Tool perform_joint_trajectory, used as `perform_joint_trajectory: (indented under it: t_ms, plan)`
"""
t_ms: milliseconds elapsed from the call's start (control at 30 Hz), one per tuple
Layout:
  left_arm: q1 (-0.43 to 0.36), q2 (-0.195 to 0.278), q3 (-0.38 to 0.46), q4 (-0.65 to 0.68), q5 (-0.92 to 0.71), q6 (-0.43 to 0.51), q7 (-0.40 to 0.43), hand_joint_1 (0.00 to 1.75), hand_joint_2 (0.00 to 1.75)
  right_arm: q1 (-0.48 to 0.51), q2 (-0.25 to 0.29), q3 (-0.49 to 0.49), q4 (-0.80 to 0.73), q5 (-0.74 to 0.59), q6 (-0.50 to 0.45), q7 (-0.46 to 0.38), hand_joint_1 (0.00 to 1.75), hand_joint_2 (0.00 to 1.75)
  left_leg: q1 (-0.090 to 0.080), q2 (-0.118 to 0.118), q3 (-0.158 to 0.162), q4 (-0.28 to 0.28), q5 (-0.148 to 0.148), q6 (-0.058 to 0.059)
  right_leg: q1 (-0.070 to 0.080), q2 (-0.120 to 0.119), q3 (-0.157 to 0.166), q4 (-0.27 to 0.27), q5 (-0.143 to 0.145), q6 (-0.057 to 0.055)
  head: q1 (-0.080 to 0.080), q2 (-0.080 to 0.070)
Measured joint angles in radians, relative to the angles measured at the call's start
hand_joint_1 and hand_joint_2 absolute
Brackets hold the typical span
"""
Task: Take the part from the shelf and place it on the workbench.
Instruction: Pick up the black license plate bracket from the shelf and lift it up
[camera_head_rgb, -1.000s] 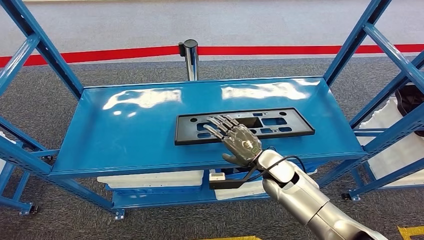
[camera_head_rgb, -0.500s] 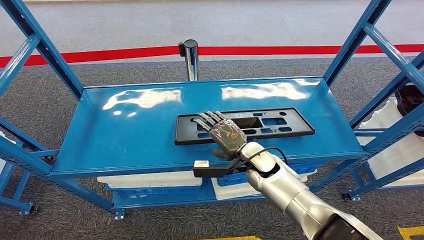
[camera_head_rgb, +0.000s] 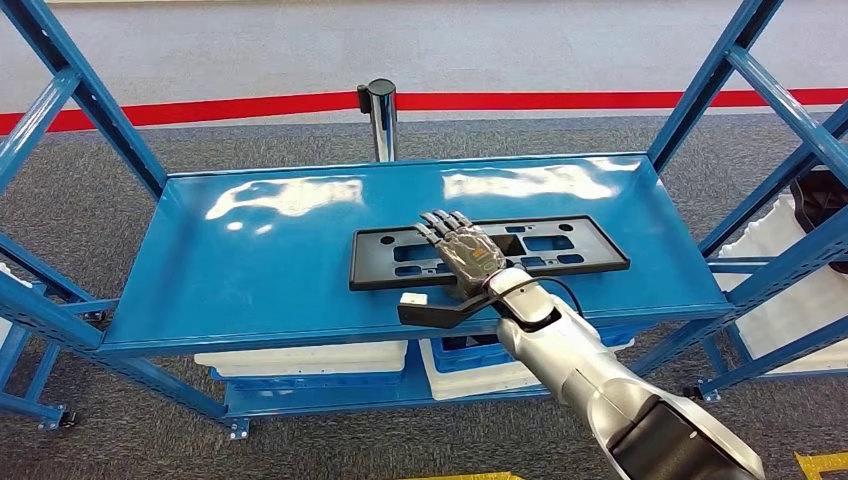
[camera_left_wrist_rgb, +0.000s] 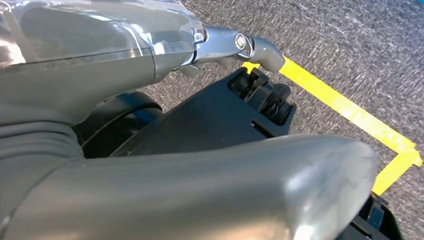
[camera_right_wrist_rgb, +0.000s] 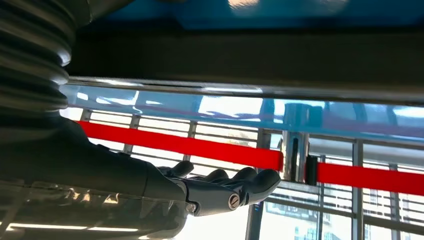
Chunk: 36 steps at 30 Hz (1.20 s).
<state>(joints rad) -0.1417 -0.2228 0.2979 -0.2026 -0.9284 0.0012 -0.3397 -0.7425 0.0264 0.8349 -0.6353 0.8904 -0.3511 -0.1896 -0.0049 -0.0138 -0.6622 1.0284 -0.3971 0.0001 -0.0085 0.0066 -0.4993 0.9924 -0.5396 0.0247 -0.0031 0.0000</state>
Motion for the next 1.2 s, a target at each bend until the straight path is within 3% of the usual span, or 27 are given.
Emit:
perform_joint_trajectory:
  t_ms: [333,400,467,533,567,633,1200]
  plan:
    - [0.0,0.0,-0.005,0.0,0.005,0.001,0.0,0.0,0.0,-0.016,-0.012,-0.02,0.075,0.023,-0.033,0.032,0.04,1.75,0.0,0.0,0.003,0.0,0.0,0.0,0.0,0.0,0.002,0.0,0.0,0.0,0.0,0.0]
    - [0.0,0.0,-0.005,0.0,0.007,0.002,0.0,0.0,0.0,-0.018,-0.017,-0.026,0.084,0.028,-0.038,0.042,0.38,1.75,0.0,0.0,0.004,0.0,0.0,0.0,0.0,0.0,0.004,0.0,0.0,0.0,0.0,0.0]
    - [0.0,0.0,-0.005,0.0,0.008,0.002,-0.001,0.0,0.0,-0.019,-0.022,-0.034,0.092,0.033,-0.042,0.051,1.06,1.75,0.0,0.0,0.005,0.0,0.0,0.0,0.0,0.0,0.005,0.0,0.0,0.0,0.0,0.0]
    - [0.0,0.0,-0.005,0.0,0.01,0.002,-0.001,0.0,0.0,-0.018,-0.027,-0.042,0.1,0.037,-0.046,0.058,1.54,1.75,0.0,0.0,0.005,0.0,0.0,0.0,0.0,0.0,0.005,0.0,0.0,0.0,0.0,0.0]
    - [0.0,0.0,-0.006,0.0,0.01,0.002,-0.001,0.0,0.0,-0.016,-0.03,-0.045,0.104,0.038,-0.047,0.06,1.65,1.75,0.0,0.0,0.005,0.0,0.0,0.0,0.0,0.0,0.005,0.0,0.0,0.0,0.0,0.0]
    - [0.0,0.0,-0.006,0.0,0.01,0.002,-0.001,0.0,0.0,-0.014,-0.036,-0.052,0.11,0.04,-0.048,0.063,1.75,1.75,0.0,0.0,0.005,0.0,0.0,0.0,0.0,0.0,0.005,0.0,0.0,0.0,0.001,0.0]
    - [0.0,0.0,-0.006,0.0,0.013,0.009,-0.001,0.0,0.0,0.0,-0.055,-0.079,0.132,0.039,-0.059,0.053,1.75,1.75,0.0,0.0,0.005,0.0,0.0,0.0,0.0,0.0,0.005,0.0,0.0,0.0,0.0,0.0]
